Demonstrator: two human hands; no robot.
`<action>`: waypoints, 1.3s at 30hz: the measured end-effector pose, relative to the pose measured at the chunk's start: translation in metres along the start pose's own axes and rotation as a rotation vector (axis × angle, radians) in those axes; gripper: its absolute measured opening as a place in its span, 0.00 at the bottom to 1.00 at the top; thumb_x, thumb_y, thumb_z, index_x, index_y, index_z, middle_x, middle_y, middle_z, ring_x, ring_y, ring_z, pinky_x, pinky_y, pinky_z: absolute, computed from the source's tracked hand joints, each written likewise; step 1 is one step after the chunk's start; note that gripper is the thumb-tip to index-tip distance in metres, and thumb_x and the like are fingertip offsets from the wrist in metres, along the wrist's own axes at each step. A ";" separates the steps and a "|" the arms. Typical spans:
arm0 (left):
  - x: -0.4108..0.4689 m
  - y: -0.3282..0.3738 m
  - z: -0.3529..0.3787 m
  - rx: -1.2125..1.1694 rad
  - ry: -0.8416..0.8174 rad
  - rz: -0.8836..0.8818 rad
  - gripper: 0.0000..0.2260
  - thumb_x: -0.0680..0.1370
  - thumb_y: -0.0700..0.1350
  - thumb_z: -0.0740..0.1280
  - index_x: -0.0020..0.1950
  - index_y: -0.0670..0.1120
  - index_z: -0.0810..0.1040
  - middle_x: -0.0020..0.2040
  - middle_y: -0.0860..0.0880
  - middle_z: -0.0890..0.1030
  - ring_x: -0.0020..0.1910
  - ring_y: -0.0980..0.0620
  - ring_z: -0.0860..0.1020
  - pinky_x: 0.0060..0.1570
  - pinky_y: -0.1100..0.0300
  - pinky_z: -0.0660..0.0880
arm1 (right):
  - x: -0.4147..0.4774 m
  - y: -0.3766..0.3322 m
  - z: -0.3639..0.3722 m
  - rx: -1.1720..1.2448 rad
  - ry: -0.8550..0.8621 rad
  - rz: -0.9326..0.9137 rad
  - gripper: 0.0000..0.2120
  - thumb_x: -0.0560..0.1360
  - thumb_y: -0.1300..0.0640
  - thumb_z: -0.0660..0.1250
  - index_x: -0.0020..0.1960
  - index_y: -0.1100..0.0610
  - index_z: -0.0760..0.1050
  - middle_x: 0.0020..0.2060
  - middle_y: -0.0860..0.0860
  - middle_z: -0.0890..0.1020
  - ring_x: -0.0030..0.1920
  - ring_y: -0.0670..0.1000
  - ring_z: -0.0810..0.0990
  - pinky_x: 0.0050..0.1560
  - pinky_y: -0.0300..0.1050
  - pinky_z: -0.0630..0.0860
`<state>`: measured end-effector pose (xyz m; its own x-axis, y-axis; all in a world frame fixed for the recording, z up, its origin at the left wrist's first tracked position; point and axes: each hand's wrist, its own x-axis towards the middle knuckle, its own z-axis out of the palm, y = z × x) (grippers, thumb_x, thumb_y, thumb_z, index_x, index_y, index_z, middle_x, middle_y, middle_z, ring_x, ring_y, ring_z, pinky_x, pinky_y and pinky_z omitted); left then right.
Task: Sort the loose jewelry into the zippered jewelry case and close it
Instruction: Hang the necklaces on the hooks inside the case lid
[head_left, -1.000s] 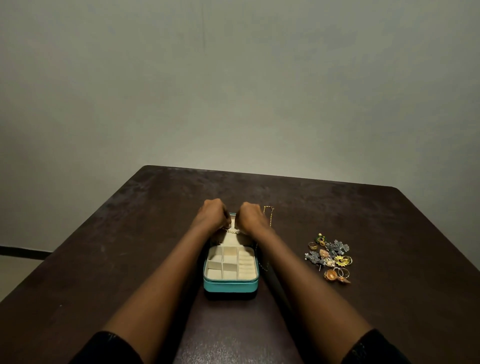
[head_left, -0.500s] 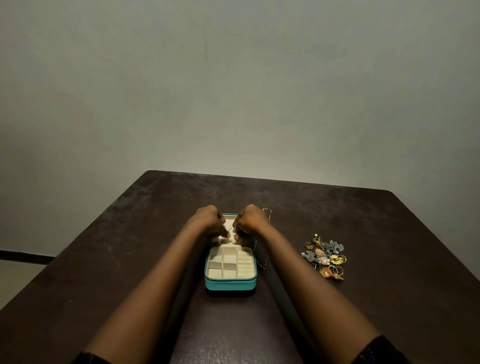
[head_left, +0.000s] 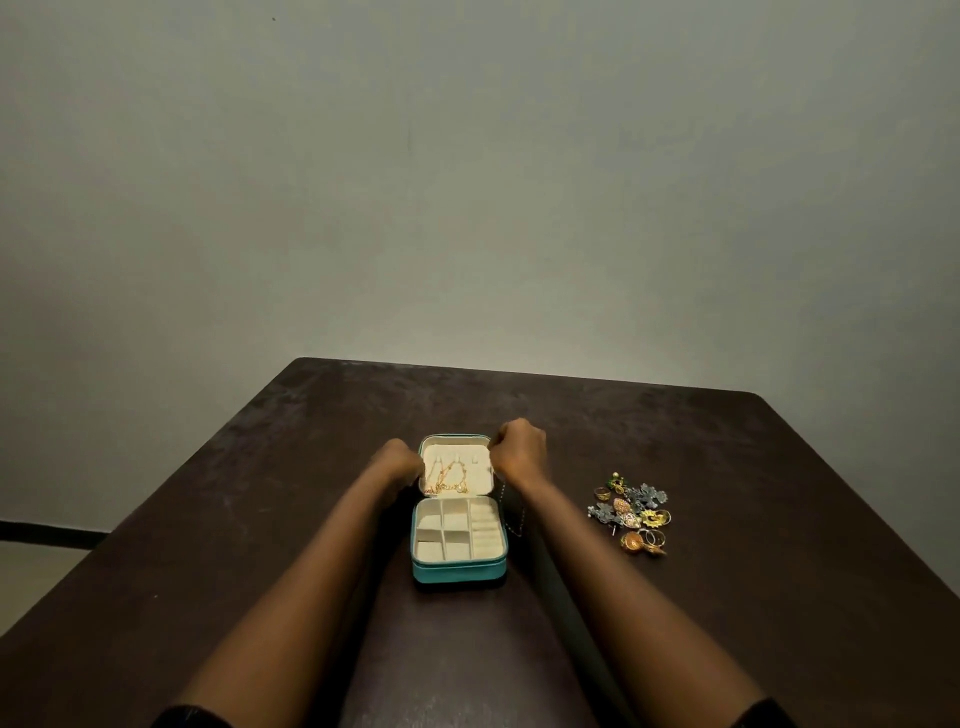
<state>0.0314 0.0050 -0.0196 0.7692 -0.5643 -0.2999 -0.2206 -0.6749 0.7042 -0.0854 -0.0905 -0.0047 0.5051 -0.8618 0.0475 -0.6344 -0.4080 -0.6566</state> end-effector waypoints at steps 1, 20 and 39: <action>-0.003 0.000 0.000 -0.029 0.000 0.011 0.06 0.77 0.37 0.63 0.41 0.37 0.76 0.39 0.42 0.77 0.39 0.48 0.76 0.33 0.60 0.70 | -0.004 0.003 -0.001 -0.015 0.007 0.011 0.10 0.74 0.65 0.62 0.51 0.63 0.80 0.52 0.62 0.81 0.55 0.62 0.79 0.47 0.47 0.75; -0.056 -0.016 0.012 -0.485 0.174 0.381 0.14 0.78 0.35 0.61 0.63 0.42 0.74 0.57 0.42 0.78 0.55 0.47 0.77 0.56 0.48 0.76 | -0.041 0.032 -0.008 0.328 -0.001 -0.073 0.15 0.74 0.66 0.66 0.60 0.60 0.77 0.56 0.57 0.81 0.55 0.54 0.80 0.58 0.51 0.77; -0.042 -0.010 0.022 -0.023 0.163 0.205 0.15 0.77 0.35 0.59 0.61 0.41 0.75 0.61 0.40 0.77 0.58 0.43 0.76 0.56 0.50 0.75 | -0.030 0.054 -0.014 0.424 -0.076 0.072 0.10 0.75 0.71 0.61 0.53 0.67 0.78 0.35 0.59 0.79 0.31 0.50 0.75 0.34 0.42 0.73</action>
<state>-0.0124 0.0247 -0.0282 0.7967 -0.6028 -0.0432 -0.3695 -0.5424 0.7545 -0.1422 -0.0910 -0.0310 0.5200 -0.8524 -0.0544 -0.3808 -0.1744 -0.9081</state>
